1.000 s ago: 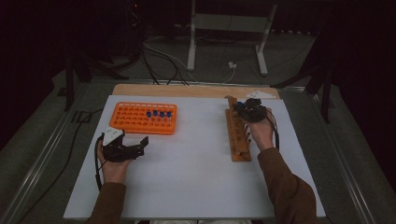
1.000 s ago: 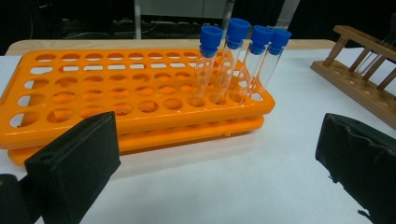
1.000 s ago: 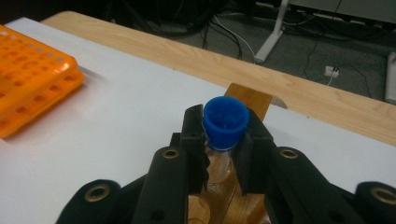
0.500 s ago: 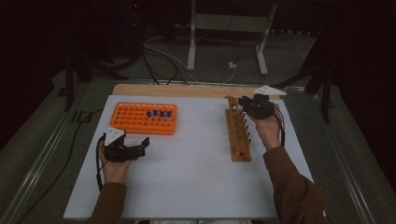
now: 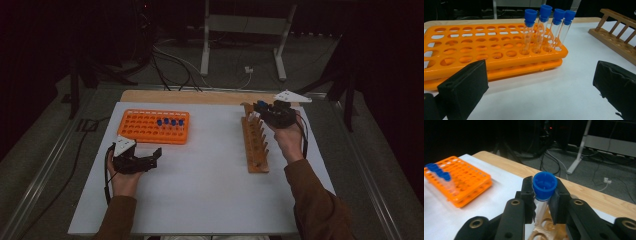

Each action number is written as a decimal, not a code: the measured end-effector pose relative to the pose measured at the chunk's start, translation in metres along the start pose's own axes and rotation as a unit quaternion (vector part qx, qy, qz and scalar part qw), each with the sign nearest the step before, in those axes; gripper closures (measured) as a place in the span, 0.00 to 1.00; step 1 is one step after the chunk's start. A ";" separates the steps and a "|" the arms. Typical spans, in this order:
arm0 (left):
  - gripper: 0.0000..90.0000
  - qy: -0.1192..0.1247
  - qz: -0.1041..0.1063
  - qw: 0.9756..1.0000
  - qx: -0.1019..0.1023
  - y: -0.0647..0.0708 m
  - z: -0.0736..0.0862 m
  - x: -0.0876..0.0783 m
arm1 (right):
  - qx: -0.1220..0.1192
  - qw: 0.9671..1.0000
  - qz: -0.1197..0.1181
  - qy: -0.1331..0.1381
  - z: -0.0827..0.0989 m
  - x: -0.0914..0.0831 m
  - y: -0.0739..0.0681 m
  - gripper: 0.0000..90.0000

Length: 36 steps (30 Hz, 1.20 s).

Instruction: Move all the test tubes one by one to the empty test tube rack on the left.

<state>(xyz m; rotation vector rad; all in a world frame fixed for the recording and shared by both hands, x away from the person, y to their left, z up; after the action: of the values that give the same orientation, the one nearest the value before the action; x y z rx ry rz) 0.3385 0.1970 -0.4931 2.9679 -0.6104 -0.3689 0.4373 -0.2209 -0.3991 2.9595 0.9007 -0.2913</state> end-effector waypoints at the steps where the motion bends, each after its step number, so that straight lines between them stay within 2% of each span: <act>1: 0.01 -0.001 0.001 1.000 0.001 0.000 0.000 0.000 | -0.002 1.000 -0.005 -0.001 0.000 0.000 -0.003 0.84; 7: 0.01 -0.003 0.003 1.000 0.004 0.003 0.001 0.001 | -0.005 0.999 -0.033 -0.009 0.009 -0.001 -0.021 0.84; 15: 0.01 -0.007 0.012 1.000 0.015 0.015 0.000 0.006 | 0.007 0.998 -0.060 -0.023 0.024 0.004 -0.040 0.84; 24: 0.01 0.005 0.032 0.999 0.037 0.040 -0.010 0.012 | 0.006 0.995 -0.092 -0.039 0.035 0.012 -0.067 0.84; 31: 0.01 0.014 0.052 0.997 0.051 0.063 -0.018 0.023 | 0.006 0.993 -0.113 -0.044 0.035 0.019 -0.089 0.84; 36: 0.03 0.008 0.064 0.995 0.078 0.083 -0.021 0.034 | 0.006 0.991 -0.127 -0.049 0.035 0.023 -0.103 0.84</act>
<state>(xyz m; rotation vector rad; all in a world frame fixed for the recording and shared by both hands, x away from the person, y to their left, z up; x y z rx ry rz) 0.3427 0.1086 -0.4689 3.0527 -0.8600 -0.2984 0.3928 -0.1263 -0.4357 2.8106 1.2656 -0.4459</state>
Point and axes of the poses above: each handheld gripper's, and its own axes: x roughly forward along the jaws, z roughly out of its underside, y roughly to its right, the point moved 3 cm from there along x, roughly forward along the jaws, and after that the axes turned 13 degrees about y, right-handed, at the moved point
